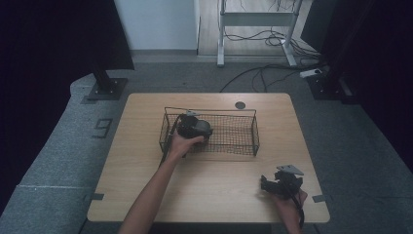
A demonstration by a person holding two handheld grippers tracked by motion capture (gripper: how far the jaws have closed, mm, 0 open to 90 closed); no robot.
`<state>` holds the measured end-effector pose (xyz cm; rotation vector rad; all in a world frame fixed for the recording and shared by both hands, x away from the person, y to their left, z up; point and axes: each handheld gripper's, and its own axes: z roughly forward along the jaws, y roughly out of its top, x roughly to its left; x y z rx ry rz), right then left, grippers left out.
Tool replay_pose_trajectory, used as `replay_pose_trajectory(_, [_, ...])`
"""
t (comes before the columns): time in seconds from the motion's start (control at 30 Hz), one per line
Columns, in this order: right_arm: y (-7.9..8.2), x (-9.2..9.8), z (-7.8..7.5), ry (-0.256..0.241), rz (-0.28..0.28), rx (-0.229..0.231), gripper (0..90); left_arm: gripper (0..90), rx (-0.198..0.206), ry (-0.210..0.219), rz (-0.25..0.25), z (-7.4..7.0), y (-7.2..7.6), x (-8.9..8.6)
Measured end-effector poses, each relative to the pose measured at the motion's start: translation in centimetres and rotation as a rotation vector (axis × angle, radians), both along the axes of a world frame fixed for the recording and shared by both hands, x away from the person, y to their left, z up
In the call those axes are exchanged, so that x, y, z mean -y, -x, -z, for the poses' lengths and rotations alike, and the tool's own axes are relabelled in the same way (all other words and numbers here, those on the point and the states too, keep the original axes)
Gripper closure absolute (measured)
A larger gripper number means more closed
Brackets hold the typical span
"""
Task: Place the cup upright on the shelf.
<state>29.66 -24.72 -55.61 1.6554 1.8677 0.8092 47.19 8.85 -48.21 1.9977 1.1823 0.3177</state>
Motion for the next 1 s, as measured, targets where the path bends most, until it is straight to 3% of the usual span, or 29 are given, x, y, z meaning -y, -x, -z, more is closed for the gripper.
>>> replay_pose_trajectory(0.37, [0.0, 0.0, 0.0, 0.0, 0.0, 0.0, 3.8, 13.7, -0.05, -0.033, -0.021, 0.77, -0.32, 0.19])
replay_pose_trajectory(0.8, [0.0, 0.0, 0.0, 0.0, 0.0, 0.0, 3.8, 12.0, -0.08, -0.056, -0.045, 0.73, -0.17, 0.45])
replay_pose_trajectory(1.0, [0.0, 0.0, 0.0, 0.0, 0.0, 0.0, 3.8, 11.5, -0.058, -0.033, -0.045, 0.5, 0.08, 0.28])
